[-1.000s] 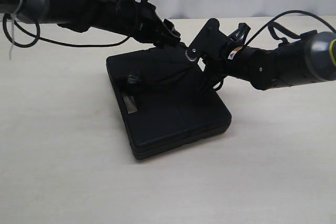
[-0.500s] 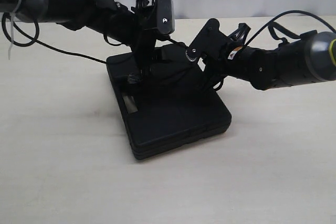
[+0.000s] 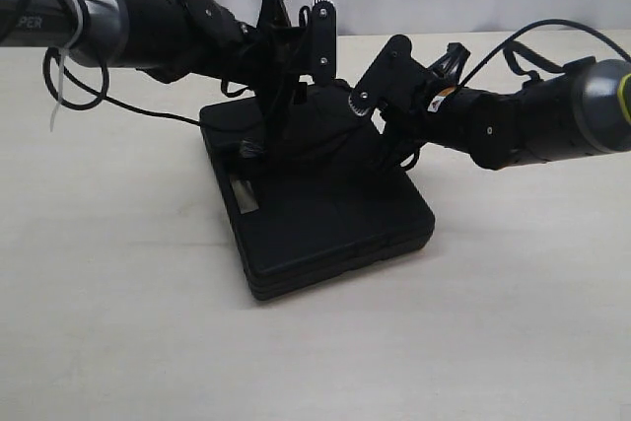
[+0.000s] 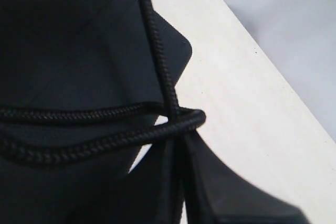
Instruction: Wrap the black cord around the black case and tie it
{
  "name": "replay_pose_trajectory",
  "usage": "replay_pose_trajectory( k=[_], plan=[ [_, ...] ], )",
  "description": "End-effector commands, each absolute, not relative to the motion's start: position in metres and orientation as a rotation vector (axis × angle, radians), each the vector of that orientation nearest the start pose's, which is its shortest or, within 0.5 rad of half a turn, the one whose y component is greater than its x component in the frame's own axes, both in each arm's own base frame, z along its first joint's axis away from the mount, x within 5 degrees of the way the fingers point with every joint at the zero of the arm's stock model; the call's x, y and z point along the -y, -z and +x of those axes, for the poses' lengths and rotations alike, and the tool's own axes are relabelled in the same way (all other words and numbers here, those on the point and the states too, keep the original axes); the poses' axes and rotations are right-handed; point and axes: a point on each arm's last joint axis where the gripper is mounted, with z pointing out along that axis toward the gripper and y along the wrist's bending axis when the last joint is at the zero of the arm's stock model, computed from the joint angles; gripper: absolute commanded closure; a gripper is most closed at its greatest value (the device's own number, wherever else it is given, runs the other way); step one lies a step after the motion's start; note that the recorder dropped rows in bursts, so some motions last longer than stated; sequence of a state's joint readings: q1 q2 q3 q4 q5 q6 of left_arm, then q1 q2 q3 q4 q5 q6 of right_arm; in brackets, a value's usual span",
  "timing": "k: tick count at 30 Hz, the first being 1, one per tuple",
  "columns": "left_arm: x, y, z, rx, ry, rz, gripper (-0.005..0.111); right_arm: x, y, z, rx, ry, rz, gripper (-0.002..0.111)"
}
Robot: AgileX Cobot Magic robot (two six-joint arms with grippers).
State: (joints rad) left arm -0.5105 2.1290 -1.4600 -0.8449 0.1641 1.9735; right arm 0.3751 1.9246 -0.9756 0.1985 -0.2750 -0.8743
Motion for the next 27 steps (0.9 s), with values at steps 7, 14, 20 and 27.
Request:
replay_pose_trajectory(
  k=[7, 14, 20, 27],
  plan=[
    [0.242, -0.166, 0.411, -1.493, -0.227, 1.671, 0.107, -0.138, -0.152, 0.364, -1.872, 0.238, -1.057, 0.104],
    [0.237, -0.172, 0.419, -1.612, -0.249, 1.442, 0.107, -0.138, -0.155, 0.365, -1.846, 0.252, -1.052, 0.096],
    [0.235, -0.176, 0.421, -1.621, -0.263, 1.391, 0.107, -0.138, -0.157, 0.365, -1.840, 0.255, -1.057, 0.067],
    [0.237, -0.194, 0.415, -1.632, -0.188, 1.361, 0.107, -0.137, -0.169, 0.360, -1.869, 0.226, -1.059, 0.057]
  ],
)
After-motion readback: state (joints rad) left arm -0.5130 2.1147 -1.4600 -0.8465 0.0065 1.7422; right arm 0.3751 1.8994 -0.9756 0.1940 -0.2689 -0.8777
